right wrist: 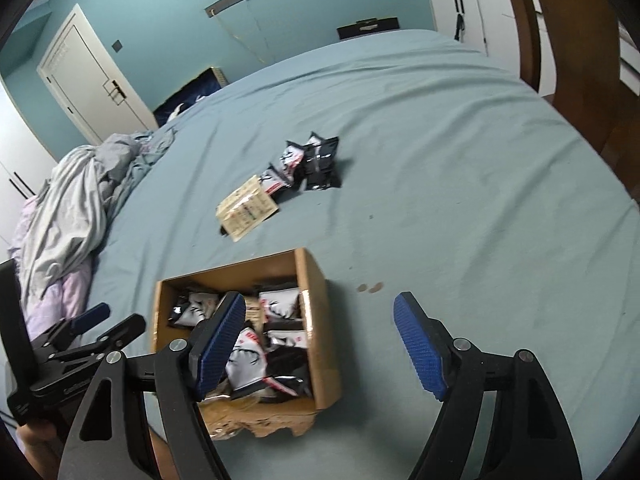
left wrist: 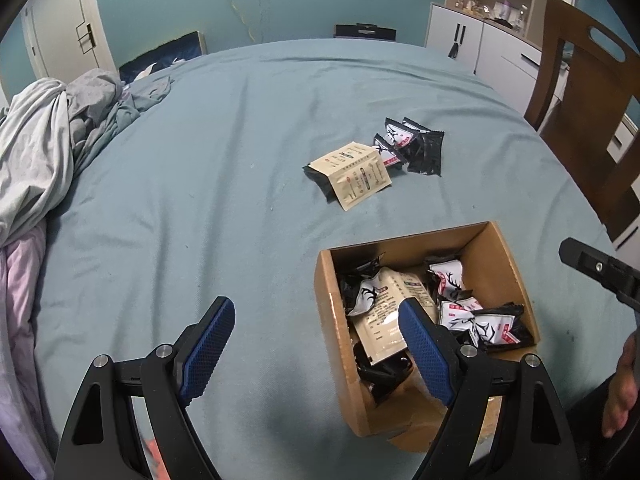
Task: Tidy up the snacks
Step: 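Open both grippers over the box and move back toward the pile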
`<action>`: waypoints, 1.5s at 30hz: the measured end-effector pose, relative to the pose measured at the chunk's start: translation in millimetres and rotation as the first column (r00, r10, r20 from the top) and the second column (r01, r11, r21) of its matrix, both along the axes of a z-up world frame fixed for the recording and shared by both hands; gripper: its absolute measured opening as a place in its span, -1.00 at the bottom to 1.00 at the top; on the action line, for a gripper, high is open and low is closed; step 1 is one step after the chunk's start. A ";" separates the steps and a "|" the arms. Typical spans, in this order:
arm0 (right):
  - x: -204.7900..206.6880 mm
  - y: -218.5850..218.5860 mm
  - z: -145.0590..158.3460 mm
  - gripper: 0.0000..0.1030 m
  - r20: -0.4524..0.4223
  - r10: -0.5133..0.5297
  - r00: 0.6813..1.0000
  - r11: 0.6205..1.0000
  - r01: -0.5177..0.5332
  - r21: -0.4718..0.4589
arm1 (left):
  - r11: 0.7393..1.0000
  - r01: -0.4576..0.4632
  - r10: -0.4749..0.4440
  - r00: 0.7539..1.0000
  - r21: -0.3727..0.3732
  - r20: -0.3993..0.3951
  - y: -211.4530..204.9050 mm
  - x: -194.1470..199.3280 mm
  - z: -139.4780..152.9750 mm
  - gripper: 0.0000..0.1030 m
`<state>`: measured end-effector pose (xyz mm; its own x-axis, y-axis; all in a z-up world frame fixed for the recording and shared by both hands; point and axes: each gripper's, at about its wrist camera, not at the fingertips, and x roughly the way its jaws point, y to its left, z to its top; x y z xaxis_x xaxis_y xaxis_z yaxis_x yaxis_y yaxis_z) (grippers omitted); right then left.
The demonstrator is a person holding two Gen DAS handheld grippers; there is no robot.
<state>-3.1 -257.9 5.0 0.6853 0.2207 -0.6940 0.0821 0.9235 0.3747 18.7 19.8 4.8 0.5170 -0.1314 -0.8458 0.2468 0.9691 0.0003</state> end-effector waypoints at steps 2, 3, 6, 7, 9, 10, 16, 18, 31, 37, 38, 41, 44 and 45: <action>1.8 9.3 1.0 0.48 -0.001 -0.010 1.000 1.000 0.010 -0.016 | 1.000 0.002 -0.002 1.000 -0.002 -0.004 -0.5 0.2 -0.1 0.65; 2.0 9.1 2.0 0.48 0.000 -0.014 1.000 1.000 0.014 -0.018 | 1.000 0.005 -0.005 1.000 -0.005 -0.006 -0.8 0.1 -0.1 0.65; -1.5 7.0 5.8 0.48 -0.005 -0.014 1.000 1.000 0.014 -0.012 | 1.000 0.026 -0.026 1.000 -0.001 -0.011 -5.1 -0.9 -0.9 0.65; 0.4 5.4 5.7 0.48 -0.009 -0.010 1.000 1.000 0.010 -0.011 | 1.000 0.031 -0.031 0.999 0.004 -0.009 -6.7 -1.4 -0.9 0.65; 6.4 -0.1 5.7 0.48 -0.013 -0.007 1.000 1.000 0.007 -0.016 | 0.999 0.045 -0.045 0.999 0.018 -0.002 -10.9 -2.9 -0.6 0.65; 9.8 -1.7 6.3 0.48 -0.013 -0.006 1.000 1.000 0.006 -0.021 | 0.998 0.050 -0.050 0.999 0.024 0.002 -12.6 -3.5 -0.3 0.65; 38.3 -12.3 1.3 0.48 -0.034 -0.011 0.999 1.000 0.011 -0.014 | 0.996 0.084 -0.085 0.996 0.044 0.019 -21.3 -7.8 4.2 0.65; 48.4 -14.6 -2.1 0.48 -0.050 -0.006 0.999 1.000 0.005 -0.010 | 0.994 0.098 -0.099 0.995 0.043 0.019 -24.2 -8.3 5.9 0.65; 124.6 -17.6 -14.1 0.48 -0.073 0.030 0.997 0.997 -0.035 -0.075 | 0.987 0.125 -0.128 0.991 0.100 0.024 -30.6 -1.4 3.6 0.67; 155.0 -14.8 -27.1 0.48 -0.098 0.038 0.994 0.996 -0.046 -0.079 | 0.990 0.103 -0.099 0.994 0.098 -0.038 -24.8 14.5 -10.9 0.67; 159.8 -14.3 -28.4 0.48 -0.099 0.042 0.994 0.995 -0.050 -0.086 | 0.991 0.095 -0.090 0.994 0.094 -0.056 -23.1 18.1 -14.1 0.67; 176.8 -10.8 -33.1 0.48 -0.108 0.059 0.992 0.992 -0.071 -0.106 | 0.996 0.069 -0.063 0.994 0.065 -0.086 -16.1 25.5 -18.8 0.67; 193.4 -5.6 -35.5 0.48 -0.111 0.085 0.990 0.986 -0.099 -0.133 | 0.998 0.043 -0.038 0.995 0.047 -0.092 -10.7 28.2 -20.8 0.67; 198.7 -3.2 -36.4 0.48 -0.110 0.092 0.990 0.983 -0.108 -0.146 | 0.998 0.040 -0.036 0.995 0.046 -0.096 -10.4 29.0 -22.0 0.67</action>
